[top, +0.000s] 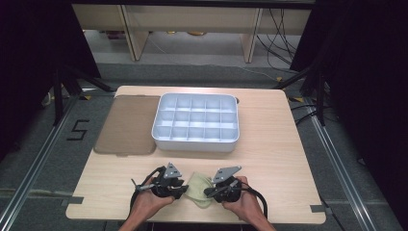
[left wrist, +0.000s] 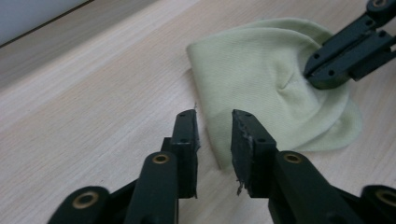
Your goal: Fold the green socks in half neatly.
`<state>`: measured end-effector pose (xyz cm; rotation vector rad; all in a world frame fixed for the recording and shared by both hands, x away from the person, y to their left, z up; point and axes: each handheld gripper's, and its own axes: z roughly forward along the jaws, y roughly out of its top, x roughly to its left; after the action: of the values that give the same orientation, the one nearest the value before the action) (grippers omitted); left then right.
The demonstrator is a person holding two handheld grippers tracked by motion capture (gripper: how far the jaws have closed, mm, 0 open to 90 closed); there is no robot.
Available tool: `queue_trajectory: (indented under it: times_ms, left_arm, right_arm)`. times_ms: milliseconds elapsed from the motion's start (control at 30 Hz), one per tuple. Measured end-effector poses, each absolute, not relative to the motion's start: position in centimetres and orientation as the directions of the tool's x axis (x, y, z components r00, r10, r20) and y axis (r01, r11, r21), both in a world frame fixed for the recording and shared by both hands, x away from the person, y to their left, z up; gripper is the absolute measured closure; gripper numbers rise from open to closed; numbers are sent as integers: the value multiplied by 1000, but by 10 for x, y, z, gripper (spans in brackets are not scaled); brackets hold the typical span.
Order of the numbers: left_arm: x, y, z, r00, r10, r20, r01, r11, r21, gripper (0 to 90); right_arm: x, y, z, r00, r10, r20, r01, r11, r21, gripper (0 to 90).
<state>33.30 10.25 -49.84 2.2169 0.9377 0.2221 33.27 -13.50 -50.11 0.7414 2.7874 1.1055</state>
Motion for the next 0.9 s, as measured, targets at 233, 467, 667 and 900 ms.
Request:
queue_trajectory:
  times_ms: [233, 467, 667, 900]
  left_arm:
    - [338, 103, -501, 698, 692, -186, 620, -453, 640, 605]
    - [337, 96, -505, 699, 684, -210, 632, -452, 630, 622]
    - [337, 95, -506, 695, 679, -235, 636, -429, 641, 745]
    - [334, 95, -499, 728, 661, -181, 586, -462, 666, 840]
  right_arm:
    - [333, -136, -501, -885, 449, 124, 412, 628, 660, 884]
    - [333, -135, -502, -886, 447, 122, 408, 628, 662, 884]
    - [333, -135, -502, -887, 446, 119, 405, 629, 663, 882]
    - [333, -136, -499, -887, 441, 134, 410, 621, 668, 873]
